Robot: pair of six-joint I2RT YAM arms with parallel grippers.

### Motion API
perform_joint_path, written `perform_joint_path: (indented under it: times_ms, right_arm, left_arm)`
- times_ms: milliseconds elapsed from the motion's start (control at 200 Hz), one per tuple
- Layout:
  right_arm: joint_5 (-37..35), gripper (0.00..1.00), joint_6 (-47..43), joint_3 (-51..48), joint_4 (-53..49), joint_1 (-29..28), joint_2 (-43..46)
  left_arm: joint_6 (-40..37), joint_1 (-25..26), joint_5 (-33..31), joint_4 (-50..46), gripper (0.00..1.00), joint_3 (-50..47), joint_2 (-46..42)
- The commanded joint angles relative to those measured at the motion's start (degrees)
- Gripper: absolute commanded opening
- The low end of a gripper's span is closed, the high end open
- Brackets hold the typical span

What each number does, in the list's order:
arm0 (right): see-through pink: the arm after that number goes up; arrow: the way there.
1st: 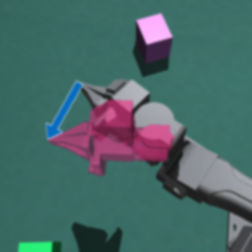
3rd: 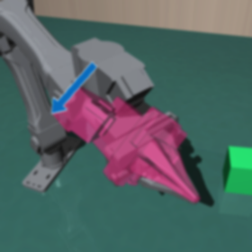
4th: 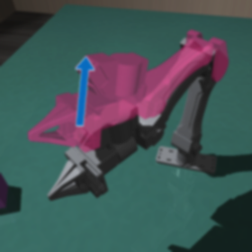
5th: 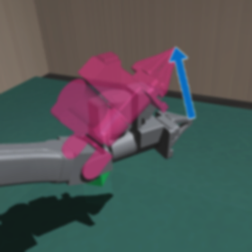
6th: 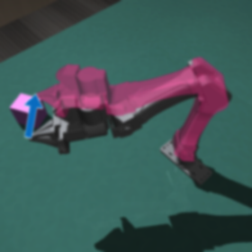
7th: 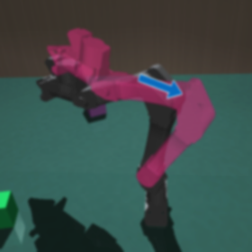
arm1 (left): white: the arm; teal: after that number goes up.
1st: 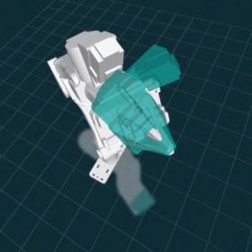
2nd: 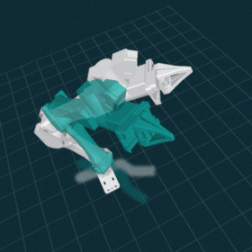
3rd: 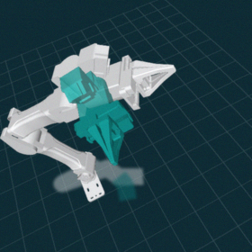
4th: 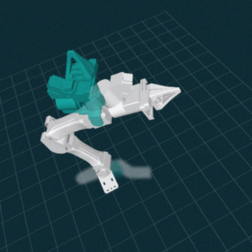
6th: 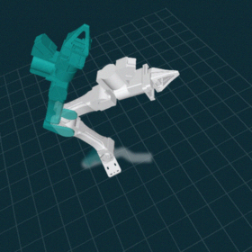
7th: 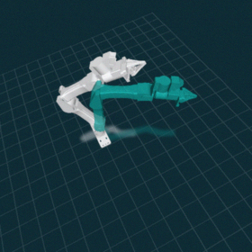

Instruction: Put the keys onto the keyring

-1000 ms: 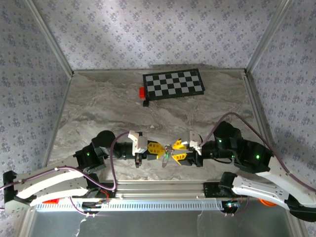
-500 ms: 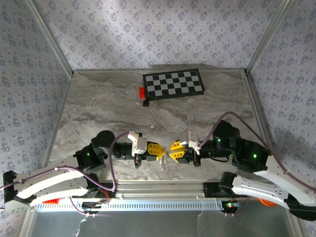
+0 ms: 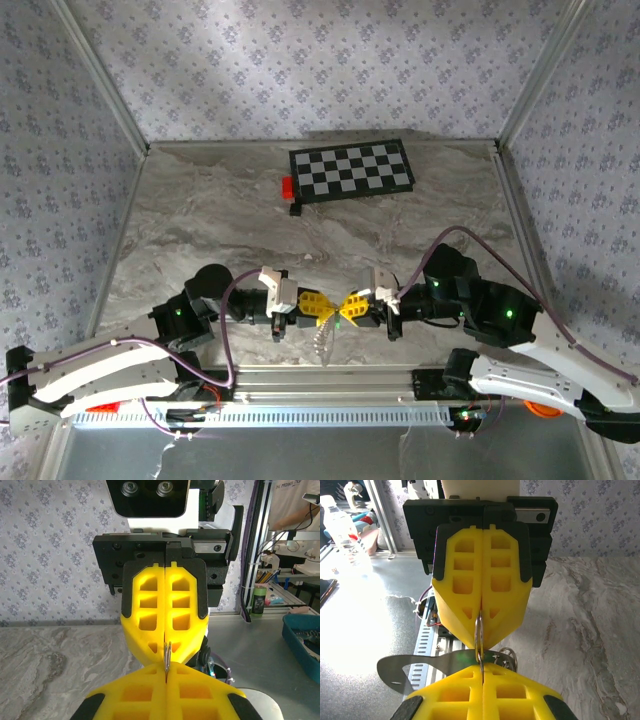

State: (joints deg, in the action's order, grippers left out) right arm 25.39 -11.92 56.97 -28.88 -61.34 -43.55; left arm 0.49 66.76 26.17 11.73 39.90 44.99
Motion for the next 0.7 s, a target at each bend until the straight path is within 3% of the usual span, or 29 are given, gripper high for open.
perform_joint_path:
  times_ms: [0,695]
  right_arm:
    - [0.4,0.00,-1.1,0.0,-0.3,-0.3,-1.0]
    - [2.9,0.00,-1.9,1.0,-1.8,-0.8,-2.4]
  left_arm:
    - [0.1,0.2,2.0,3.3,0.00,0.4,-1.4]
    - [0.6,0.2,4.4,5.1,0.00,1.2,-0.5]
